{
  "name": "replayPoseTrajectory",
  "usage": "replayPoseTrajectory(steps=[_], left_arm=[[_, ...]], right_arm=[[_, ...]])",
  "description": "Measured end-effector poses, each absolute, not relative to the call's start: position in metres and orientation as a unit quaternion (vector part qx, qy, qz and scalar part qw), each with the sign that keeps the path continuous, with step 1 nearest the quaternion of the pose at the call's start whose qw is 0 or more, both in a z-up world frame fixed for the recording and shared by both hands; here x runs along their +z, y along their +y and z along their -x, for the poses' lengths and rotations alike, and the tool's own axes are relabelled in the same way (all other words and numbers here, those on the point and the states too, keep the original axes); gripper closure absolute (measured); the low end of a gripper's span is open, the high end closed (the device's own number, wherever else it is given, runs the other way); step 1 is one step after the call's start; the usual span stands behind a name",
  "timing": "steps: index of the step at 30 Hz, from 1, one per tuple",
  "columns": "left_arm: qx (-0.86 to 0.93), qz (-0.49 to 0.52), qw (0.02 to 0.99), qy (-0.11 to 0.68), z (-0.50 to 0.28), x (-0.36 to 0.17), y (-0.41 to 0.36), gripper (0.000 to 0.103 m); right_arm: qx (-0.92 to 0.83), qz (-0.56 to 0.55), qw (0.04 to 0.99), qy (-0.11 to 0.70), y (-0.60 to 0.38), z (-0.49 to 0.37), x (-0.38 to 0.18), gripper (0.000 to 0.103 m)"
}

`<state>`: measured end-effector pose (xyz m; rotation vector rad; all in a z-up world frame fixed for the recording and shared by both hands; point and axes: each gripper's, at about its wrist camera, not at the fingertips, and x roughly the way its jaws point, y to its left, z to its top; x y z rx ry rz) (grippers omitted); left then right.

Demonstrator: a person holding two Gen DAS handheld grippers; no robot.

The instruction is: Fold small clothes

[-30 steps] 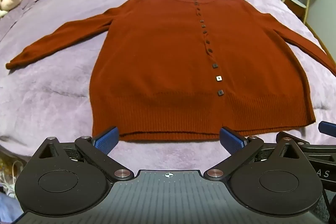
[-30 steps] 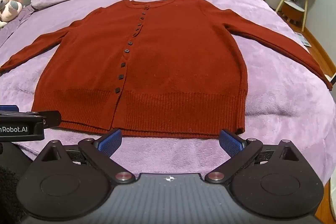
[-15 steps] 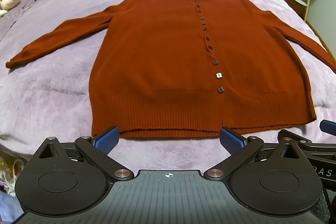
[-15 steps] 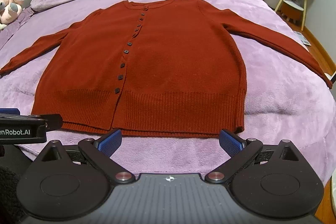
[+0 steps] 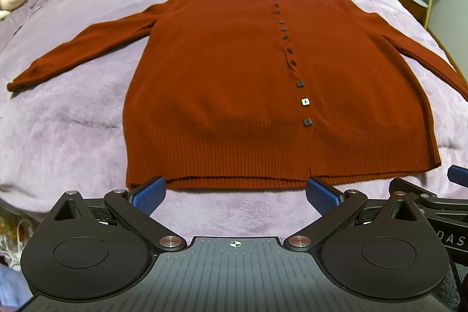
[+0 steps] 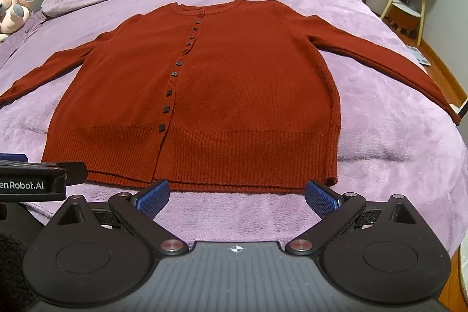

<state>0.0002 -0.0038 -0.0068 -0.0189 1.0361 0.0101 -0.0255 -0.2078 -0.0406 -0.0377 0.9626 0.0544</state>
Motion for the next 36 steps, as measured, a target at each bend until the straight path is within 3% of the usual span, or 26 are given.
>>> replayPoseTrajectory(steps=[36], left_arm=[[0.005,0.017,0.863,0.504,-0.0014,-0.0093,-0.0025,0.000]], right_arm=[[0.023,0.018,0.886,0.462,-0.2077,0.0265,-0.0405,0.004]])
